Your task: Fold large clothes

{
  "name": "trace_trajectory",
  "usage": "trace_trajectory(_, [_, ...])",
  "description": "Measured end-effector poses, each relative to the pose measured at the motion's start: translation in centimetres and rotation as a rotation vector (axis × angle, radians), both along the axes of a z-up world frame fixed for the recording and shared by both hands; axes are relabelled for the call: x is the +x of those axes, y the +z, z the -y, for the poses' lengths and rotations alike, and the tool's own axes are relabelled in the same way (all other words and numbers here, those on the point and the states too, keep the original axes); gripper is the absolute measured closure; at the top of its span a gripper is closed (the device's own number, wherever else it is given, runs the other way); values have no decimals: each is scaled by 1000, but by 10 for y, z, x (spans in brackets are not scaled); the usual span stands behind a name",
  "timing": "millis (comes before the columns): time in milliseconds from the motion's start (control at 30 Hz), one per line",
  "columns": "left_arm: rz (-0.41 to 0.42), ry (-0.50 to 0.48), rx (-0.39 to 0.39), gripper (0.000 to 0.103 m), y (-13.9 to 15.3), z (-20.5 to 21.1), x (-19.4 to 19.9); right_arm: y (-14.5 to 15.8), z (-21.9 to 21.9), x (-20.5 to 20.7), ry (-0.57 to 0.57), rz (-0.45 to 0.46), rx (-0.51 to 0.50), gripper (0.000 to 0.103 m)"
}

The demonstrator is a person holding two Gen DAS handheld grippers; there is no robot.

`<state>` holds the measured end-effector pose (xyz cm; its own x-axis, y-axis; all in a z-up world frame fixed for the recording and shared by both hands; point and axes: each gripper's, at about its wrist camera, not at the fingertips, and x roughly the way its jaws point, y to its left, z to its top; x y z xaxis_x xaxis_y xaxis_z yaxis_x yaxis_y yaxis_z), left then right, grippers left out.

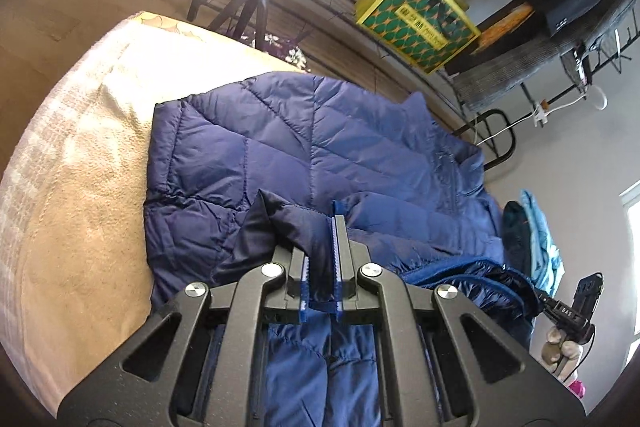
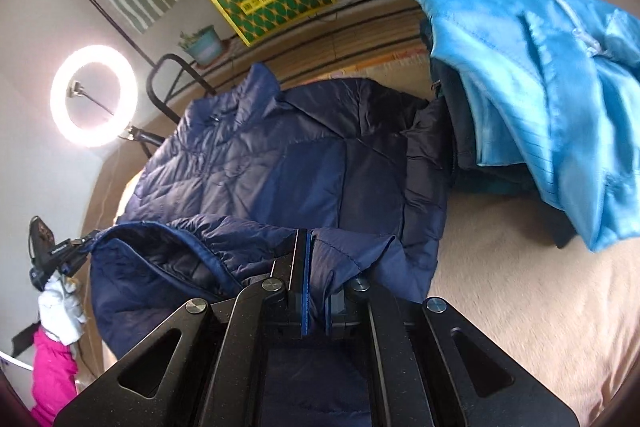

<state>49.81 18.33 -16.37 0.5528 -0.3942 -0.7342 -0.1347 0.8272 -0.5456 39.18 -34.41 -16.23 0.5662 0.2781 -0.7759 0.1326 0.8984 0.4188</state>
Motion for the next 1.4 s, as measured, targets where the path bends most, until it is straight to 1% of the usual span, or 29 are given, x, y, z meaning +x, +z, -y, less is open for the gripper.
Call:
trace_trajectory(33, [-4, -3, -4, 97, -1, 0, 2, -2, 1, 2, 5, -8, 4, 100])
trace_trajectory(67, [-12, -3, -8, 94, -3, 0, 4, -3, 2, 2, 7, -14, 7, 99])
trace_trajectory(100, [-23, -1, -18, 85, -3, 0, 6, -4, 4, 4, 11, -20, 13, 98])
trace_trajectory(133, [-30, 2, -40, 75, -4, -1, 8, -6, 6, 5, 12, -30, 23, 98])
trace_trajectory(167, [-25, 4, -64, 69, -3, -3, 9, -7, 9, 7, 11, -45, 45, 97])
trace_trajectory(200, [-19, 6, -77, 57, -1, -4, 10, -7, 11, 9, 9, -55, 60, 95])
trace_trajectory(233, [-7, 8, -87, 52, 3, -5, 10, -7, 13, 10, 8, -68, 81, 94])
trace_trajectory(333, [25, 8, -100, 50, 16, -10, 10, -1, 19, 7, 18, -70, 116, 88])
trace_trajectory(367, [35, 11, -99, 49, 20, -13, 10, 3, 19, 6, 32, -57, 119, 85])
trace_trajectory(433, [51, 20, -89, 49, 28, -20, 10, 13, 20, 3, 54, -30, 112, 74])
trace_trajectory(467, [56, 18, -76, 49, 31, -22, 9, 18, 21, 1, 57, -16, 104, 66])
trace_trajectory(500, [62, 12, -49, 49, 34, -23, 9, 25, 24, -2, 56, 7, 88, 58])
trace_trajectory(567, [75, -12, 9, 49, 37, -23, 8, 37, 28, -9, 49, 64, 36, 50])
trace_trajectory(600, [85, -39, 49, 49, 38, -20, 8, 44, 28, -15, 56, 106, -2, 49])
trace_trajectory(667, [92, -120, 140, 49, 36, -10, 9, 48, 26, -19, 89, 149, -57, 47])
trace_trajectory(700, [87, -180, 199, 49, 32, -1, 10, 48, 24, -18, 102, 150, -76, 46])
trace_trajectory(733, [83, -218, 238, 49, 29, 5, 11, 45, 20, -16, 118, 147, -111, 46])
trace_trajectory(767, [79, -255, 272, 49, 24, 12, 11, 41, 14, -13, 137, 138, -174, 45])
trace_trajectory(800, [75, -278, 287, 49, 20, 17, 12, 38, 10, -10, 146, 131, -209, 45])
trace_trajectory(867, [58, -329, 278, 49, 8, 24, 18, 27, 1, 0, 168, 115, -300, 43])
trace_trajectory(900, [50, -334, 276, 49, 4, 26, 21, 22, -1, 4, 174, 111, -319, 39])
trace_trajectory(933, [41, -331, 280, 49, -1, 27, 26, 17, -3, 9, 177, 108, -328, 37])
trace_trajectory(1033, [15, -308, 270, 49, -12, 28, 43, -1, -8, 28, 183, 77, -328, 37])
trace_trajectory(1133, [7, -288, 257, 49, -18, 28, 55, -12, -10, 39, 184, 62, -344, 37])
trace_trajectory(1233, [-1, -299, 256, 49, -24, 30, 64, -20, -10, 51, 192, 57, -323, 37])
trace_trajectory(1400, [2, -321, 241, 49, -29, 33, 69, -25, -9, 58, 207, 55, -275, 38])
